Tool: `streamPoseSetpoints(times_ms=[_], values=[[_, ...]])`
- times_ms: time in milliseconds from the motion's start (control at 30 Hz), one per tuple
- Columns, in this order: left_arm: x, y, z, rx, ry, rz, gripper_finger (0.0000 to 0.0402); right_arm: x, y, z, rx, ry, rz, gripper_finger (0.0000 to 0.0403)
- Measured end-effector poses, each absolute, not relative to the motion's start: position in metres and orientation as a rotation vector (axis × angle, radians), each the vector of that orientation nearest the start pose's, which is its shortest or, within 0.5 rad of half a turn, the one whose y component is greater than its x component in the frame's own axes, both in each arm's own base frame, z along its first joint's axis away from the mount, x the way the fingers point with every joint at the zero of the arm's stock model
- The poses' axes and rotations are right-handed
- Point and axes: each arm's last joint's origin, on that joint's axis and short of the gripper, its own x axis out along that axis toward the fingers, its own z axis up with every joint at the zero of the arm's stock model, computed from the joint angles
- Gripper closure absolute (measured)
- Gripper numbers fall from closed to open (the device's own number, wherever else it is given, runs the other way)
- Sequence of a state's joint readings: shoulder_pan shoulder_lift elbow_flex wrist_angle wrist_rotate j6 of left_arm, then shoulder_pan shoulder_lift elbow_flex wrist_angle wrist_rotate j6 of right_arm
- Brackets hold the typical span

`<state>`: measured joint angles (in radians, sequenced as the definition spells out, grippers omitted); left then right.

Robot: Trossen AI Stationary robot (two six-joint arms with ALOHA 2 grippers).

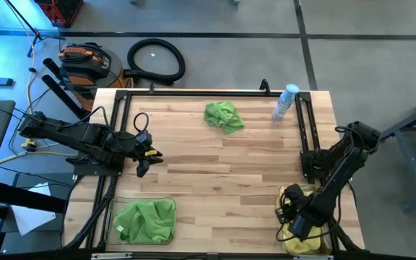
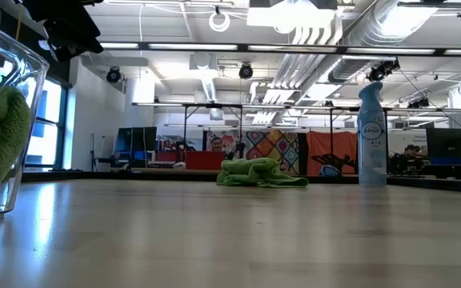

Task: Sort microfiber towel by color & place in baskets
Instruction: Put the yellow microfiber towel into the right transparent bin, then put the green microfiber towel into the left transparent bin

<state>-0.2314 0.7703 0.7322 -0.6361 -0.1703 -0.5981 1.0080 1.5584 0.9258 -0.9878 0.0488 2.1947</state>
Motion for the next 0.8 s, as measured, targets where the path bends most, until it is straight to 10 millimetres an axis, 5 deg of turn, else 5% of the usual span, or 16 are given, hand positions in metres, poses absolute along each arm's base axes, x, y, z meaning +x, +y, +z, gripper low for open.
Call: streamPoseSetpoints(times_ms=[467,633,800], values=[[0.15,-0.029,0.278,-0.427,0.638,0.187,0.0289,0.134,0.217,0.284,0.758,1.324,-0.954,0.0226],[0.153,-0.027,0.278,-0.396,0.595,0.272,0.0289,0.134,0.218,0.297,0.76,1.171,-0.899,0.0226],[0.167,-0.022,0.279,-0.337,0.474,0.473,0.0289,0.144,0.215,0.296,0.752,0.827,-0.897,0.0226]])
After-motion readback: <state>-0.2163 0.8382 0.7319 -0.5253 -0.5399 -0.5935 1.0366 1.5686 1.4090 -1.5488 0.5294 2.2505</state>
